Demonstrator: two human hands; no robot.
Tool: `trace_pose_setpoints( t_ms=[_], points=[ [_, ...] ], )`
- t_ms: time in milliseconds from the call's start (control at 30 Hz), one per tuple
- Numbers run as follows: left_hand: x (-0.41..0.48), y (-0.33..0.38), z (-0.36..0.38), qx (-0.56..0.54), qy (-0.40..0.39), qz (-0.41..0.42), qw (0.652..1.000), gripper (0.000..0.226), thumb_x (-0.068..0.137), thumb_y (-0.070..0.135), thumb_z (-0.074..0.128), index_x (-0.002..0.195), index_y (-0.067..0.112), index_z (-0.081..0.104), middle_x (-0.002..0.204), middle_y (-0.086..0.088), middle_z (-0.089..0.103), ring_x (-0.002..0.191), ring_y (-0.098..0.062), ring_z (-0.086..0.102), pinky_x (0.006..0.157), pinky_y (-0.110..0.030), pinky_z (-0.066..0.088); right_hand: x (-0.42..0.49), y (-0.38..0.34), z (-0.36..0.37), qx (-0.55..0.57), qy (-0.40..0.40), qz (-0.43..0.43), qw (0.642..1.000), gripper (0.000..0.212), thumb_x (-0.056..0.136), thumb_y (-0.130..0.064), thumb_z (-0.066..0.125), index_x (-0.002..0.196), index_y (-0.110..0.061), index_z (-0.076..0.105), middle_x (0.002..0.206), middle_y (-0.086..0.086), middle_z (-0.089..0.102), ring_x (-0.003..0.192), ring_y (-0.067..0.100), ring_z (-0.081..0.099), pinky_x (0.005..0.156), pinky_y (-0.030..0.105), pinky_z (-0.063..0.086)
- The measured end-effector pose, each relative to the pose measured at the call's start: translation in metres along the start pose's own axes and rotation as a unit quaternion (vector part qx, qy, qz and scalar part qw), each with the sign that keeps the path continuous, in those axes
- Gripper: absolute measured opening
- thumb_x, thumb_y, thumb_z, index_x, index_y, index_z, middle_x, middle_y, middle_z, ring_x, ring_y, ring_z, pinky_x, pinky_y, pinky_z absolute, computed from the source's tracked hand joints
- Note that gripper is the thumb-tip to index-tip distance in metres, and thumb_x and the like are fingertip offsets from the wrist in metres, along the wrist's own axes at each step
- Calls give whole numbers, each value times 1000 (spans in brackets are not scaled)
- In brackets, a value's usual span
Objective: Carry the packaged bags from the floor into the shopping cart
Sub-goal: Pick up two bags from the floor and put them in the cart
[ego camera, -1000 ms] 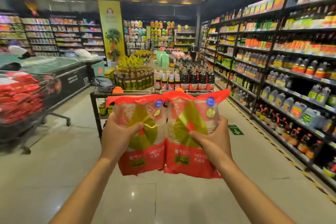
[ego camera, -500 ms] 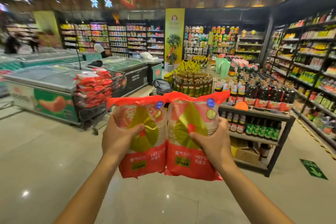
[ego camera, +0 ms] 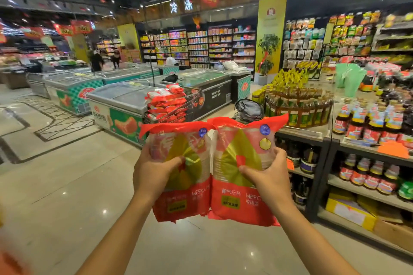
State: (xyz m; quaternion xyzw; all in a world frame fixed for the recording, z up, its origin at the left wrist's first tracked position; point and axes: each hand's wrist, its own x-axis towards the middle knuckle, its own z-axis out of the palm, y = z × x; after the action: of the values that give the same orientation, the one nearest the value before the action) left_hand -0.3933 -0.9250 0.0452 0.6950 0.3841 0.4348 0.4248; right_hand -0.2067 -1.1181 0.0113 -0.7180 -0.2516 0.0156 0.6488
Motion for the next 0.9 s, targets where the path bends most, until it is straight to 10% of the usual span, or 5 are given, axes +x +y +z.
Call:
trace_pose_setpoints(
  t_ms=[900],
  points=[
    [352,-78,123,38,100,-43,993,92,52,61,86,133,30,57,124,4,69,110,-23,67,95,-52,57,364,72,243,18,-118,-15,993,88,46,-54,86,119,-40,40,121,-6,58,108,17,63,93,50,55]
  ],
)
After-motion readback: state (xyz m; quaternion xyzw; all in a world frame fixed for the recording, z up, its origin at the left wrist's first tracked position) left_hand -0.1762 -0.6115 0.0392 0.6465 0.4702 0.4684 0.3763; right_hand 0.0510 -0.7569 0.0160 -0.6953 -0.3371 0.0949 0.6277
